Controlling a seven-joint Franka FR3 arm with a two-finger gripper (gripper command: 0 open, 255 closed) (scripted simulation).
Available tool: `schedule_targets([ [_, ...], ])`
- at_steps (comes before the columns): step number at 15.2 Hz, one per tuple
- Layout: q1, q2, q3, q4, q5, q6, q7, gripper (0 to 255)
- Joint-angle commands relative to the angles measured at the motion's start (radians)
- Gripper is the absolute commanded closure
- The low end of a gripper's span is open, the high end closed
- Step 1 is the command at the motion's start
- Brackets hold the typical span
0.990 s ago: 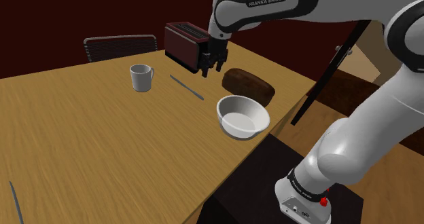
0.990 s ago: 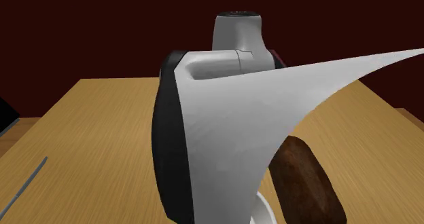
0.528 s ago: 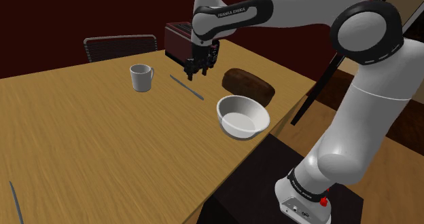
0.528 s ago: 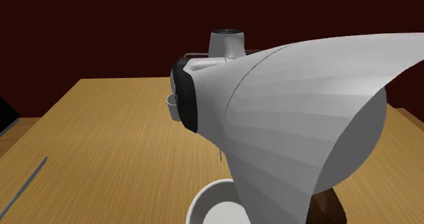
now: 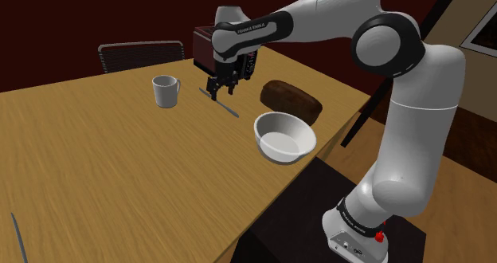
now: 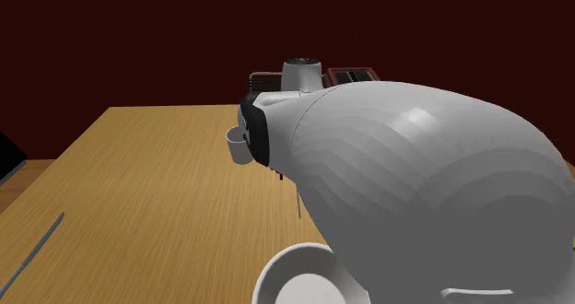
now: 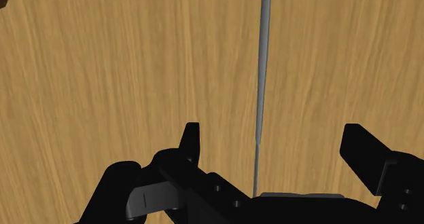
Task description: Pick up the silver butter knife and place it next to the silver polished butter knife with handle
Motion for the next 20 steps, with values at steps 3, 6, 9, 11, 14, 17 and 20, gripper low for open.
schedule_targets([
  [3, 0.000, 0.019, 0.000, -0.032, 0.000, 0.051, 0.000, 0],
  [6, 0.000, 0.019, 0.000, -0.032, 0.000, 0.051, 0.000, 0],
  [9, 0.000, 0.019, 0.000, -0.032, 0.000, 0.051, 0.000, 0],
  [11, 0.000, 0.019, 0.000, -0.032, 0.000, 0.051, 0.000, 0],
  [14, 0.000, 0.019, 0.000, -0.032, 0.000, 0.051, 0.000, 255],
  [17, 0.000, 0.019, 0.000, -0.032, 0.000, 0.051, 0.000, 255],
  [20, 0.000, 0.019, 0.000, -0.032, 0.000, 0.051, 0.000, 255],
])
